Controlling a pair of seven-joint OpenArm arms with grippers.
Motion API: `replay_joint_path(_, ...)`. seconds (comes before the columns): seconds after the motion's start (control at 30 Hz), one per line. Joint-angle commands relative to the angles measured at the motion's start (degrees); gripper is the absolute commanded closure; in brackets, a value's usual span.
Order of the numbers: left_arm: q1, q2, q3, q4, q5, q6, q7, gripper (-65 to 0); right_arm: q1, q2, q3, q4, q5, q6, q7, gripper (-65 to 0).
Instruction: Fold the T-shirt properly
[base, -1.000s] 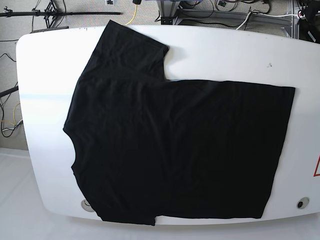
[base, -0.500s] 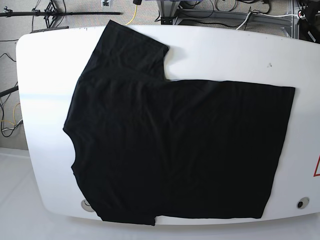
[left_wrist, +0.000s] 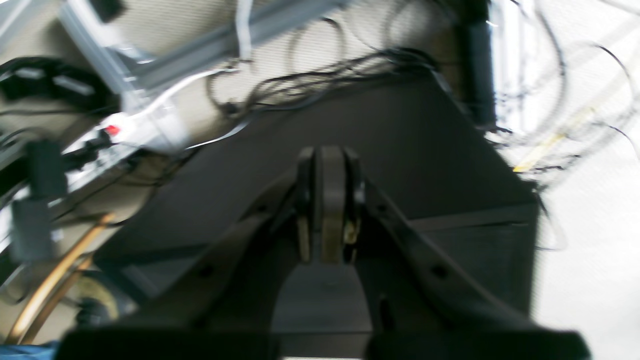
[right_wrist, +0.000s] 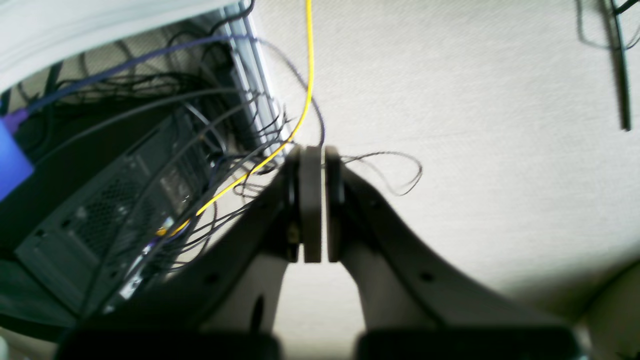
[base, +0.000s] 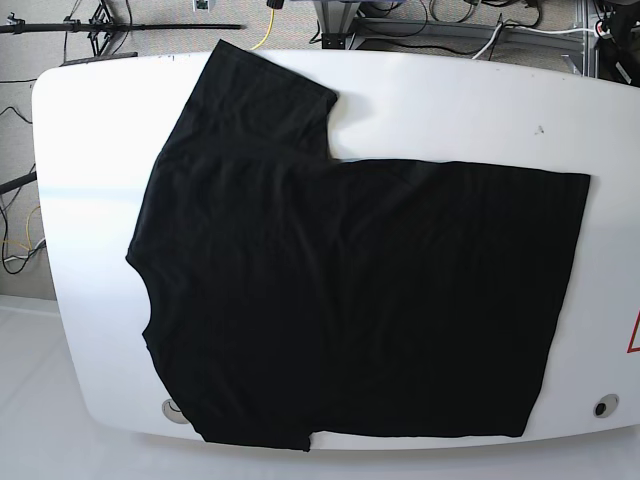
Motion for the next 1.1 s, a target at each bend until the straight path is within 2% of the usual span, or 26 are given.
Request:
replay_joint_path(0.0, 3.7, -1.1, 0.5, 3.3, -1.3, -0.7, 0.3, 0.0, -3.2, 1.1, 0.0, 2.6, 2.0, 0.1, -1.6, 0.0)
replay_joint_path(0.2, 7.4, -1.7, 1.4, 9.5, -4.6, -3.0, 0.5, 0.0, -6.9, 2.2, 0.1, 8.5, 6.0, 1.0, -2.8, 0.0)
replay_joint_path(0.27, 10.1, -1.9, 2.3, 15.7, -8.4, -6.1, 1.7, 0.0, -10.4, 3.0, 0.2, 14.1, 9.4, 1.6, -1.9, 0.0)
replay_joint_path(0.53, 16.0, -2.3, 3.9, 26.3, -16.3, -10.7, 3.4, 0.0, -17.6, 4.6, 0.2, 25.7, 13.7, 1.9, -1.8, 0.0)
replay_joint_path(0.6, 18.9, -2.7, 4.0, 29.9, -21.4, -12.7, 4.2, 0.0, -21.8, 5.7, -0.3, 31.3, 13.4, 1.9, -1.4, 0.0)
replay_joint_path(1.07, 28.5, -3.3, 7.1, 44.6, -23.3, -14.6, 5.5, 0.0, -31.6, 9.8, -1.4, 48.0, 14.3, 2.0, -3.0, 0.0)
